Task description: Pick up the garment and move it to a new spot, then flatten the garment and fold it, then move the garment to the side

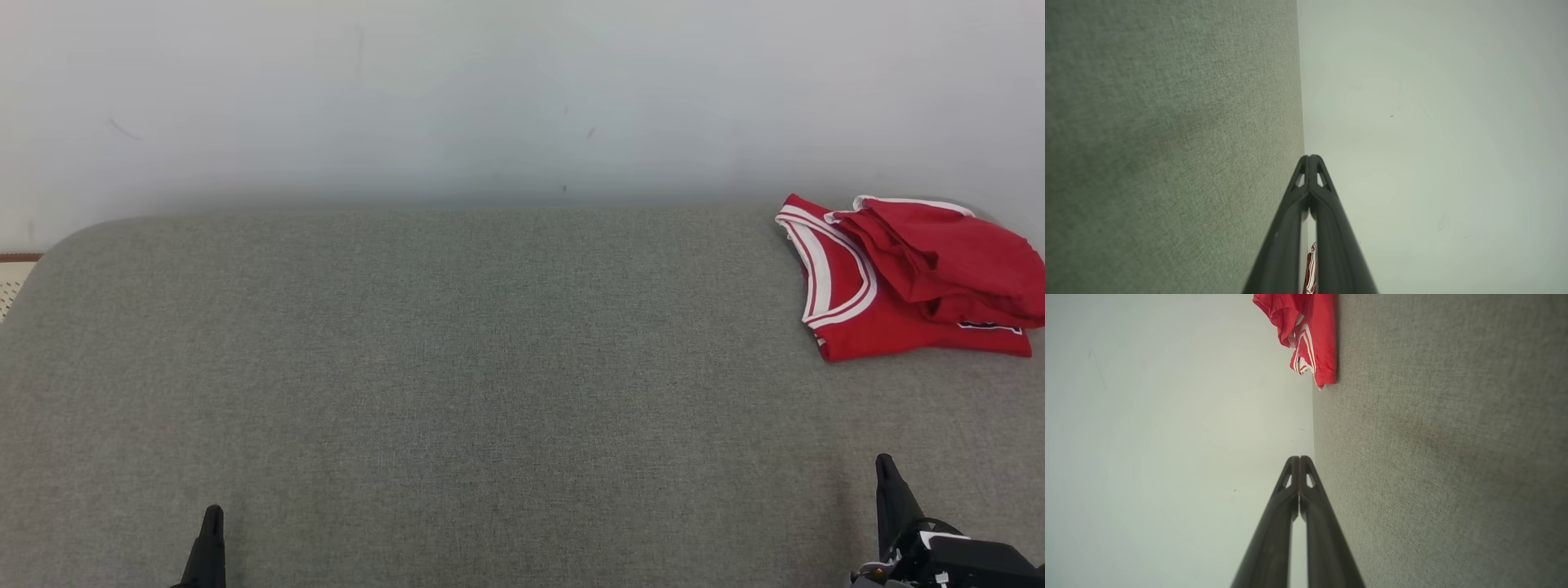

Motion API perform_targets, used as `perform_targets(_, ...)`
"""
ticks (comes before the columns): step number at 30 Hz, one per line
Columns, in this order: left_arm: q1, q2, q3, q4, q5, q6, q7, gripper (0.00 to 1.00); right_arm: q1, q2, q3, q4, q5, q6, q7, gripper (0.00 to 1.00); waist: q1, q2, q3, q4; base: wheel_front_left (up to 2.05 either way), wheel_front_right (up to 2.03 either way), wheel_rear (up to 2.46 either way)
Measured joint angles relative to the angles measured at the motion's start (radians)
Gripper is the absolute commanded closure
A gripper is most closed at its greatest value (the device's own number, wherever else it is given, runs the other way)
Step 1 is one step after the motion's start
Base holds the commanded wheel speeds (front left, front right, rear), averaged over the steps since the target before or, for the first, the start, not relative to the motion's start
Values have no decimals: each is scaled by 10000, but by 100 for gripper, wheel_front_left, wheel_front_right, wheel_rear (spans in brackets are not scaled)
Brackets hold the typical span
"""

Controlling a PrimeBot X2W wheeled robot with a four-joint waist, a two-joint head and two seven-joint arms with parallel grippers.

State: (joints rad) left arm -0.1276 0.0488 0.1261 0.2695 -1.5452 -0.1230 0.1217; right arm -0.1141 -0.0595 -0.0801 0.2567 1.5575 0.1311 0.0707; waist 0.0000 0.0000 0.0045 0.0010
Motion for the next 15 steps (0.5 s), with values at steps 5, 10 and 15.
perform_targets(5,-24,2,27,63,-341,-54,92,100,-35,12,-61,38,362,0,90,100,0,0,17,-7,0,0,0)
perform_targets(10,-134,2,44,100,-571,-73,150,100,-110,21,-109,69,612,0,142,100,0,0,28,-12,0,0,0)
perform_targets(15,-137,2,48,100,-571,-73,150,100,-124,27,-121,71,610,0,171,100,0,0,28,-11,0,0,0)
